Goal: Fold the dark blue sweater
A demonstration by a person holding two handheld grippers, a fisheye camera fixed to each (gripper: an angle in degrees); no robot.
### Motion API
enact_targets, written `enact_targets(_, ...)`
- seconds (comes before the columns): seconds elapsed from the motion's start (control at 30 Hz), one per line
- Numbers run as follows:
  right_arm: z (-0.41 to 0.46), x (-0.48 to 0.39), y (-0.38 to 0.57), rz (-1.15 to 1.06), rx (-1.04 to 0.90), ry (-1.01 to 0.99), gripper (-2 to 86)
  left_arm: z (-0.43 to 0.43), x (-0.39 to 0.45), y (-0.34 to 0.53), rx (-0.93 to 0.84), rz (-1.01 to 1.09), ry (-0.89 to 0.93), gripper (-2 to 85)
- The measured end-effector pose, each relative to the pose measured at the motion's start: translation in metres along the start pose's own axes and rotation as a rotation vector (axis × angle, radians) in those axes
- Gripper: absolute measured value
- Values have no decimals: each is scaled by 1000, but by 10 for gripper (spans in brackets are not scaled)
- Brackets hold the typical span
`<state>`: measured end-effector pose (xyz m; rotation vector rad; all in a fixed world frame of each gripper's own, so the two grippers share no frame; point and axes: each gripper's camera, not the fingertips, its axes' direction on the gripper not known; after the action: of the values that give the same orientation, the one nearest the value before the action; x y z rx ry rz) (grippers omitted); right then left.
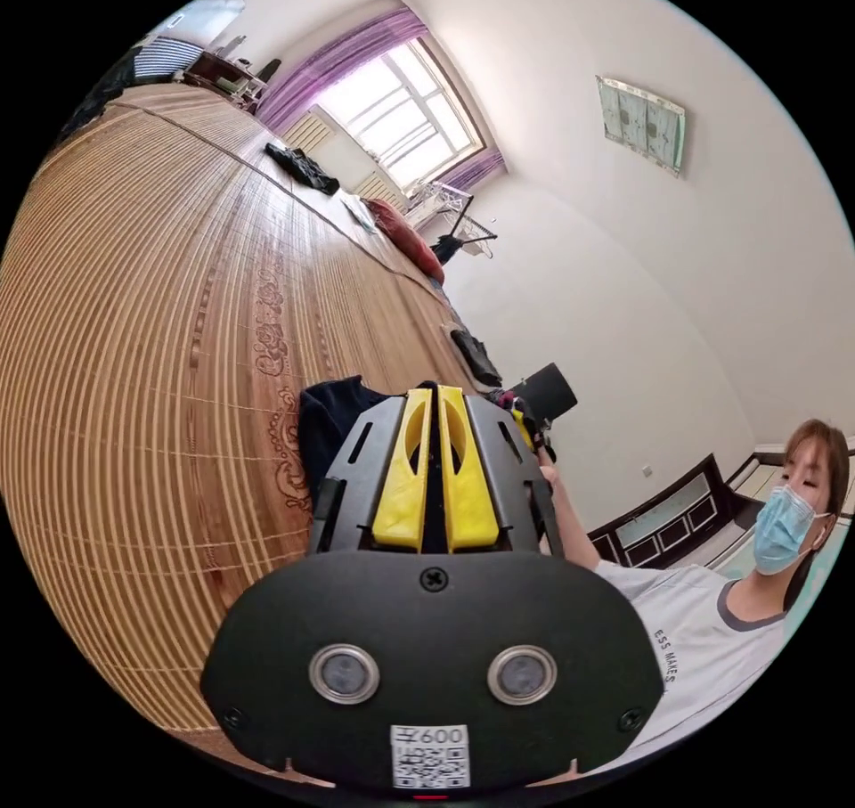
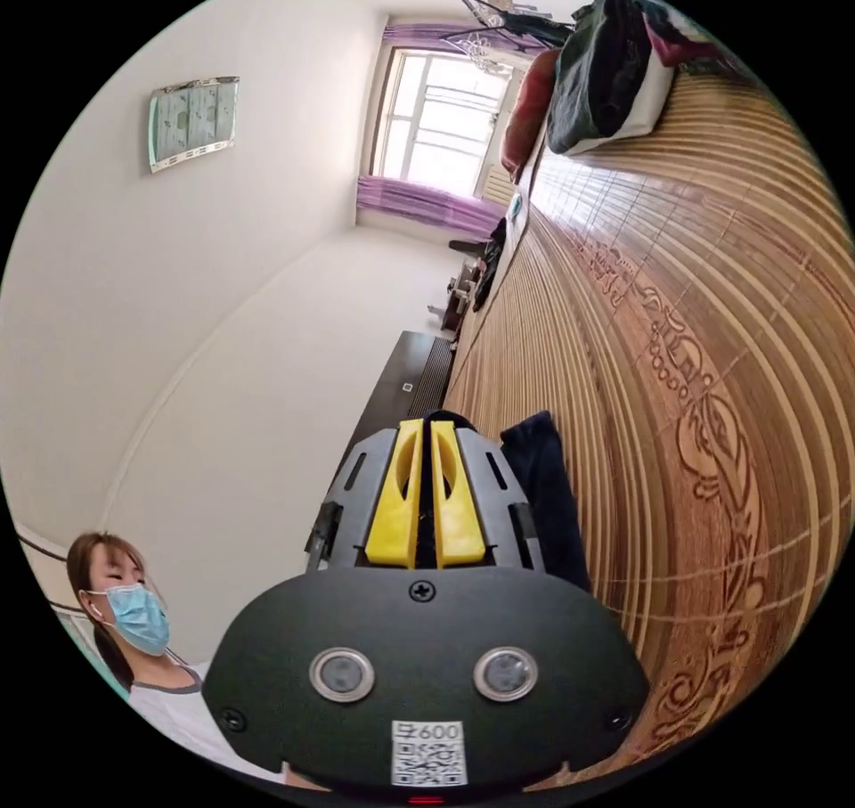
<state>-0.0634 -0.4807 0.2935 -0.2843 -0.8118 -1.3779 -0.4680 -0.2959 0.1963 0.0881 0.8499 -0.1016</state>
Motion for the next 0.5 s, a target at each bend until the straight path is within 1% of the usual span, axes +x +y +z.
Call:
enact_targets(0.03, 10, 1, -17, 22, -85, 11, -9, 4, 3, -11, -23, 40, -71, 18)
enact_targets(0.1, 19, -6, -39, 23, -143, 117, -9, 11, 3, -26, -46, 60, -107, 19)
enact_targets(0.17, 35, -22, -67, -5, -179, 275, -9, 20, -7, -41, -59, 17, -75, 21)
enact_targets(0.23, 49, -35, -84, -41, -176, 318, -9, 28, -18, -56, -47, -39, -20, 21)
enact_targets(0.3, 62, -44, -99, -54, -173, 295, -8, 41, -27, -76, -32, -95, 16, 21)
enact_targets(0.37, 77, -44, -115, -16, -158, 328, -8, 57, -37, -90, -98, -138, -2, 20)
enact_targets(0.4, 81, -43, -118, -3, -158, 345, -8, 65, -43, -94, -107, -174, -46, 20)
enact_targets(0.43, 91, -39, -122, 14, -175, 380, -8, 68, -46, -95, -106, -190, -68, 20)
enact_targets(0.5, 107, -34, -126, 62, -230, 433, -7, 87, -58, -98, -160, -259, -85, 25)
